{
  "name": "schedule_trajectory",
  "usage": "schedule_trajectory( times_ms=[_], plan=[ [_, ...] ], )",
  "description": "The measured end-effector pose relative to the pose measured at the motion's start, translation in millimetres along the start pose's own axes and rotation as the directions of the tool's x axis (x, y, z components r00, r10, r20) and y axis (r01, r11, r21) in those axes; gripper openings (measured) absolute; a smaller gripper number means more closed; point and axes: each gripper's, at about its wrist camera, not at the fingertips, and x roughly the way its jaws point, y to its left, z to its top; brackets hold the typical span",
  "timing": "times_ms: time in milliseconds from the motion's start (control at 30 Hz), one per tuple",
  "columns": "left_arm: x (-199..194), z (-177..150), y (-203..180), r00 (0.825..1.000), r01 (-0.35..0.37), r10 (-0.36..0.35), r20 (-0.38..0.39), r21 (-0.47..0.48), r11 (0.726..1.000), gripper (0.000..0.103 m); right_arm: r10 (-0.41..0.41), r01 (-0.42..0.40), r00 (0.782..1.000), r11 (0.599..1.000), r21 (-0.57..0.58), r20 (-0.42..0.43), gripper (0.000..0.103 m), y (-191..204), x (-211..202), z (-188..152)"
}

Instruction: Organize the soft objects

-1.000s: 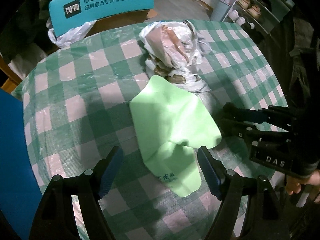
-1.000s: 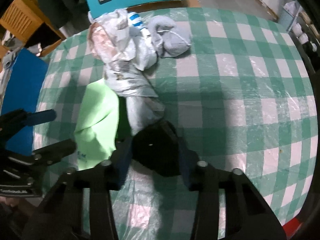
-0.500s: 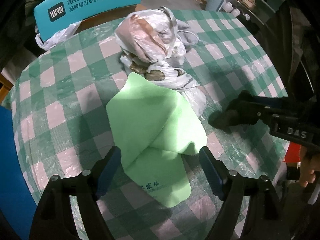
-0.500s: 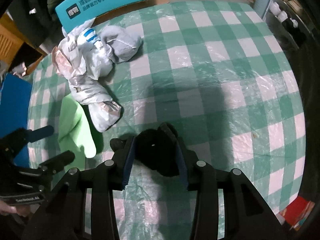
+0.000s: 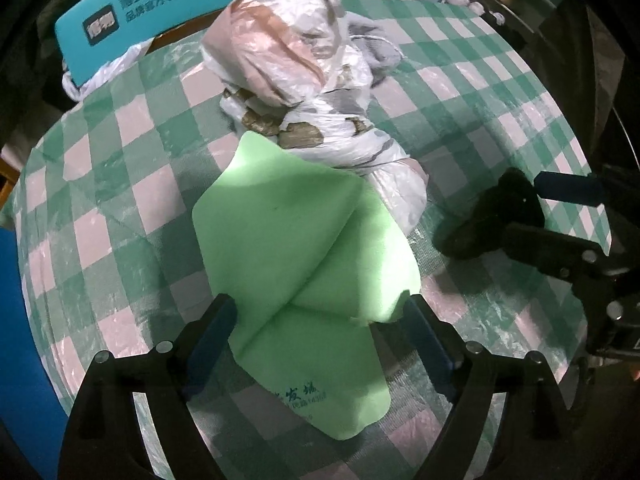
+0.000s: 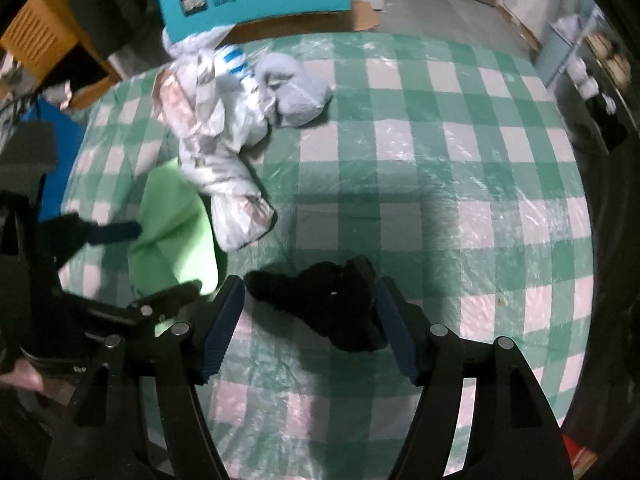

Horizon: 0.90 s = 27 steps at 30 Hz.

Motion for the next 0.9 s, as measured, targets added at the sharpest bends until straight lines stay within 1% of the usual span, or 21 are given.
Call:
schedule_trajectory(
  times_ms=[67,133,167,200,233,267,333,367,433,533,667,700,767,900],
  plan=[
    [-0.6,-2.8,-5.0,1.000,-0.023,0.022,0.012,0.025,0.999,0.083,-0.021,0.020,1.000,0.999,-0.028,-0.009,0.068,2.9,4.2,-1.3],
    [-1.3,-5.2,-8.8,0.997,-0.069,0.067,0.027,0.060,0.996,0.070,-0.033,0.033,0.999,0.999,-0.043,-0.010,0.068,3.8,6.4,-1.7],
    [-1.9,-6.2,-11.3,0.996,-0.089,0.086,0.034,0.073,0.993,0.066,-0.034,0.034,0.999,0.998,-0.046,-0.009,0.068,3.1,7.6,-2.0],
    [-2.7,-7.0,-11.5,0.994,-0.102,0.099,0.041,0.080,0.991,0.060,-0.035,0.034,0.999,0.998,-0.049,-0.012,0.068,1.7,8.5,-2.3],
    [-4.2,-7.6,-9.9,0.994,-0.103,0.099,0.051,0.078,0.992,0.053,-0.039,0.038,0.999,0.998,-0.052,-0.016,0.068,1.7,10.7,-2.0],
    [-5.5,-7.9,-8.7,0.993,-0.104,0.100,0.056,0.073,0.992,0.048,-0.044,0.043,0.999,0.998,-0.054,-0.019,0.068,3.0,13.5,-0.9],
    [-7.9,-7.4,-2.4,0.992,-0.110,0.106,0.063,0.058,0.992,0.029,-0.052,0.050,0.998,0.997,-0.057,-0.026,0.068,5.7,18.4,-0.4],
    [-10.9,-7.6,4.0,0.993,-0.105,0.102,0.063,0.046,0.993,0.025,-0.054,0.052,0.998,0.997,-0.058,-0.029,0.068,4.8,19.9,-0.9],
    [-14.0,-5.2,16.0,0.996,-0.068,0.067,0.055,0.003,0.998,0.012,-0.058,0.056,0.998,0.997,-0.058,-0.031,0.068,4.6,23.9,-0.8],
    [-13.8,-8.0,29.3,0.999,-0.005,0.007,0.040,-0.059,0.998,0.010,-0.059,0.057,0.998,0.997,-0.061,-0.029,0.068,4.3,26.9,-1.1],
    [-19.0,-15.1,35.4,0.999,0.000,0.003,0.037,-0.070,0.998,0.009,-0.068,0.065,0.997,0.994,-0.087,-0.028,0.067,12.3,34.6,-2.3],
    [-19.9,-16.8,36.9,0.999,0.001,0.002,0.037,-0.072,0.997,0.009,-0.068,0.066,0.997,0.993,-0.094,-0.027,0.062,13.8,35.6,-2.5],
    [-21.4,-20.7,39.2,0.999,0.003,0.000,0.036,-0.076,0.997,0.009,-0.080,0.077,0.997,0.992,-0.101,-0.021,0.059,16.4,37.2,-3.5],
    [-26.9,-21.0,48.0,0.999,0.002,0.002,0.045,-0.080,0.997,0.009,-0.079,0.077,0.997,0.993,-0.095,-0.015,0.051,20.4,37.0,-4.9]
  ],
)
